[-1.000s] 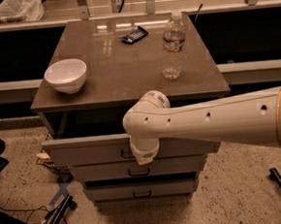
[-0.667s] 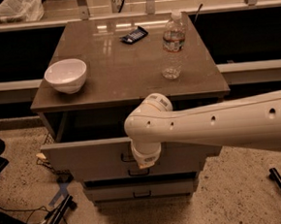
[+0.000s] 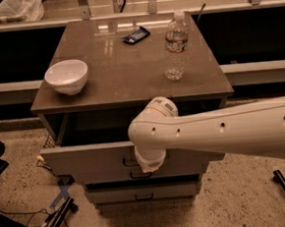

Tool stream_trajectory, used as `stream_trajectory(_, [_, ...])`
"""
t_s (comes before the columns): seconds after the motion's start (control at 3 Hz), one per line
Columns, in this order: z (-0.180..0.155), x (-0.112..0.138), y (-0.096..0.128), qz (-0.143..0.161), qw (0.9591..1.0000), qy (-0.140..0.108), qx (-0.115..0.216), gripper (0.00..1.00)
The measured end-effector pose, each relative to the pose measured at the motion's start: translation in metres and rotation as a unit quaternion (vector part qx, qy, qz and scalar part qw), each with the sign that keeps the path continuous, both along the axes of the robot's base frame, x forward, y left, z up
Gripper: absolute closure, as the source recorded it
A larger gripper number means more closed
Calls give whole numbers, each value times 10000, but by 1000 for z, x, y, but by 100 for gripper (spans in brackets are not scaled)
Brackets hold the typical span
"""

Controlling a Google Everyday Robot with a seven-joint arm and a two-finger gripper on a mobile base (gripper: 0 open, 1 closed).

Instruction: Open top drawer

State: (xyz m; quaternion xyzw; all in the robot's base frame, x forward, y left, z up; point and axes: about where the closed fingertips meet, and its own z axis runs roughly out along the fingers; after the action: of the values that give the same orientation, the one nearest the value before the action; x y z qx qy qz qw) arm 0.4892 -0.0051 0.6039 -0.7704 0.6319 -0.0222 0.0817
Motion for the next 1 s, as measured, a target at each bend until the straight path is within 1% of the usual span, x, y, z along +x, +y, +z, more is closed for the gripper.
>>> stream_trajectory(1.0, [3, -4, -2, -27, 10000, -39, -7, 100])
